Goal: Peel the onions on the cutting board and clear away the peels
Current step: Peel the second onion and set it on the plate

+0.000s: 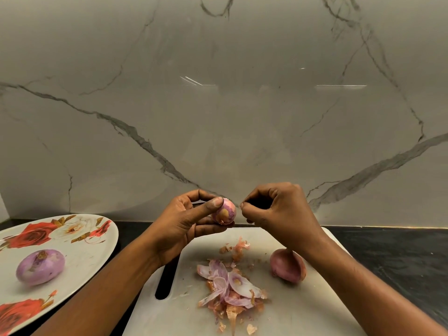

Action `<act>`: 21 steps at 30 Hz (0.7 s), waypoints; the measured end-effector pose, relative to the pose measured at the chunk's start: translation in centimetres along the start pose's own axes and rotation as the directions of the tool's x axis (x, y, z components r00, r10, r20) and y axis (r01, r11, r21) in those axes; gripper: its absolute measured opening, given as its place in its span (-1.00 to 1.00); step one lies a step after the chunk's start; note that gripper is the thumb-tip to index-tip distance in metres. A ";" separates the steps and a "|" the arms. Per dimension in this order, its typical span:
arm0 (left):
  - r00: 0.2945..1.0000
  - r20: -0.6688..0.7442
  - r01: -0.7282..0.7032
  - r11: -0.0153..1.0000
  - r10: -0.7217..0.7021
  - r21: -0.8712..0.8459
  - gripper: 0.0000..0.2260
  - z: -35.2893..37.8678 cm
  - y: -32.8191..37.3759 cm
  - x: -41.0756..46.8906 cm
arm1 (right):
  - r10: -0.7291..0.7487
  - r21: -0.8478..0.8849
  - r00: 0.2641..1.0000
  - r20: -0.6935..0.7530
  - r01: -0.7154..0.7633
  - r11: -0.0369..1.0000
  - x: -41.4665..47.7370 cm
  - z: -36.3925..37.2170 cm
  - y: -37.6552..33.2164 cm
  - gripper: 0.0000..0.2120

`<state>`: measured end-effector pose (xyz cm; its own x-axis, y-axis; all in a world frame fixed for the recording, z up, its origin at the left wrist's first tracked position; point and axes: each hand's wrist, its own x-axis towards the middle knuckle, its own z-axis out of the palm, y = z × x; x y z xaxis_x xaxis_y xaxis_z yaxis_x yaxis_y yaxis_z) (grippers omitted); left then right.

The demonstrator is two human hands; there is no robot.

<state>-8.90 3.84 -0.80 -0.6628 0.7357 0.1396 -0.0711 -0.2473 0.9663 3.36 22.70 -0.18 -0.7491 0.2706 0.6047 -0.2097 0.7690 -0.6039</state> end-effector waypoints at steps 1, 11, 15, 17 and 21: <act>1.000 -0.007 -0.005 1.000 0.005 0.001 -0.67 0.0 0.0 0.0 | 0.027 0.033 0.999 0.025 -0.028 0.999 0.1 -0.1 0.0 -0.96; 0.997 -0.039 -0.056 0.993 0.060 0.106 -0.64 -0.3 -0.2 0.1 | 0.217 0.350 0.939 0.265 -0.304 0.886 0.4 -0.5 -0.9 -0.85; 0.998 -0.010 -0.066 0.985 0.069 0.162 -0.66 -0.2 -0.3 0.0 | 0.195 0.269 0.944 0.265 -0.267 0.925 0.3 -0.2 -0.9 -0.84; 0.998 -0.006 -0.061 0.984 0.063 0.166 -0.65 -0.1 -0.3 0.0 | 0.179 0.245 0.951 0.251 -0.241 0.939 0.2 -0.1 -0.9 -0.86; 0.999 -0.002 -0.049 0.985 0.050 0.164 -0.64 -0.1 -0.3 -0.1 | 0.156 0.226 0.956 0.248 -0.213 0.951 0.1 -0.2 -1.0 -0.86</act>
<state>-8.95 3.80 -1.13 -0.6670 0.7211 0.1872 0.0846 -0.1763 0.9807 3.60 22.10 0.55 -0.9046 0.2354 0.3555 -0.1812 0.5426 -0.8202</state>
